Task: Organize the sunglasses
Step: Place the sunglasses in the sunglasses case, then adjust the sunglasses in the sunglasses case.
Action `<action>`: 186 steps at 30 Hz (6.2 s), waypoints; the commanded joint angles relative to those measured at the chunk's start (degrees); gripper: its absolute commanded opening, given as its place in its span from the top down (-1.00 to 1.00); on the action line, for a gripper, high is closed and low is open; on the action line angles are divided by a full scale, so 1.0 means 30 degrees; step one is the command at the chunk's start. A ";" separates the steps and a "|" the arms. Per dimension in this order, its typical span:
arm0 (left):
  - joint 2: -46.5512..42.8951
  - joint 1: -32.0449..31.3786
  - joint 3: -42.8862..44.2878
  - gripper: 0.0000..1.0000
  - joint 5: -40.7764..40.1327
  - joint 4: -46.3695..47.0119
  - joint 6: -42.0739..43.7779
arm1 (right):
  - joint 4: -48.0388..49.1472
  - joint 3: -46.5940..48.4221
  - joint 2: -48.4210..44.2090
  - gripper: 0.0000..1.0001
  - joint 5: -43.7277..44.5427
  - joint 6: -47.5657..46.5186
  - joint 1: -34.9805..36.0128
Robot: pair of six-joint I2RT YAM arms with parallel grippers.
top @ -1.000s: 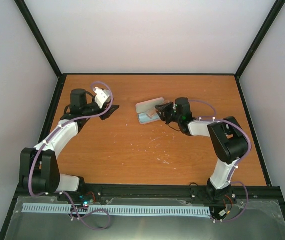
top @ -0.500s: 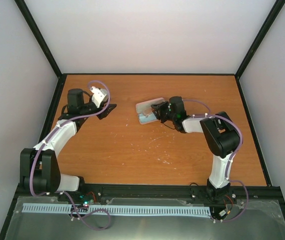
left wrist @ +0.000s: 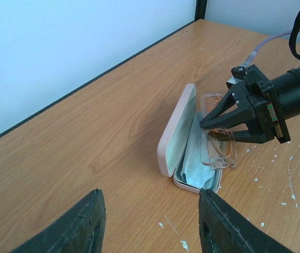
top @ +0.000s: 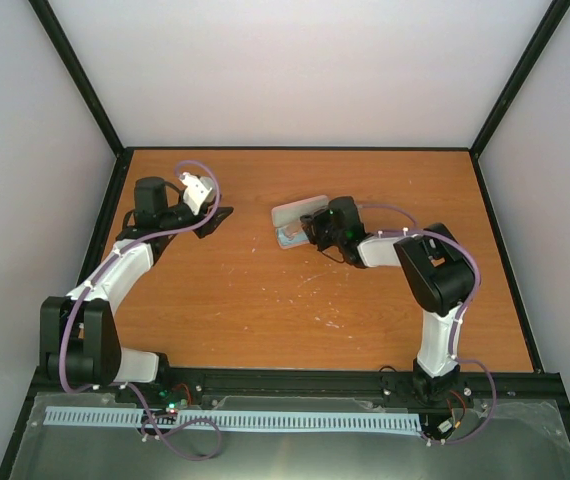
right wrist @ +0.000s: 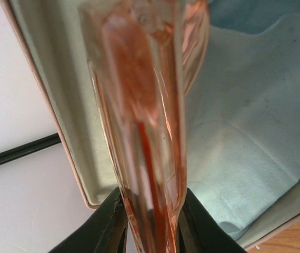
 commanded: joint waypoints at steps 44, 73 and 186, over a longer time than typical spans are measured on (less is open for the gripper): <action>-0.0900 0.0663 -0.1246 0.00 0.0275 0.1077 -0.0246 | -0.5033 0.2242 0.0727 0.02 0.3239 0.0355 0.1321; -0.0877 0.0678 -0.1089 0.00 0.0197 0.0999 -0.0183 | -0.7588 0.3851 -0.0119 0.48 0.2294 -0.2071 0.0421; -0.1170 0.0960 -0.1588 0.00 0.0098 0.1363 -0.0283 | -1.2219 0.7030 0.3489 0.35 -0.3596 -0.2621 -0.0048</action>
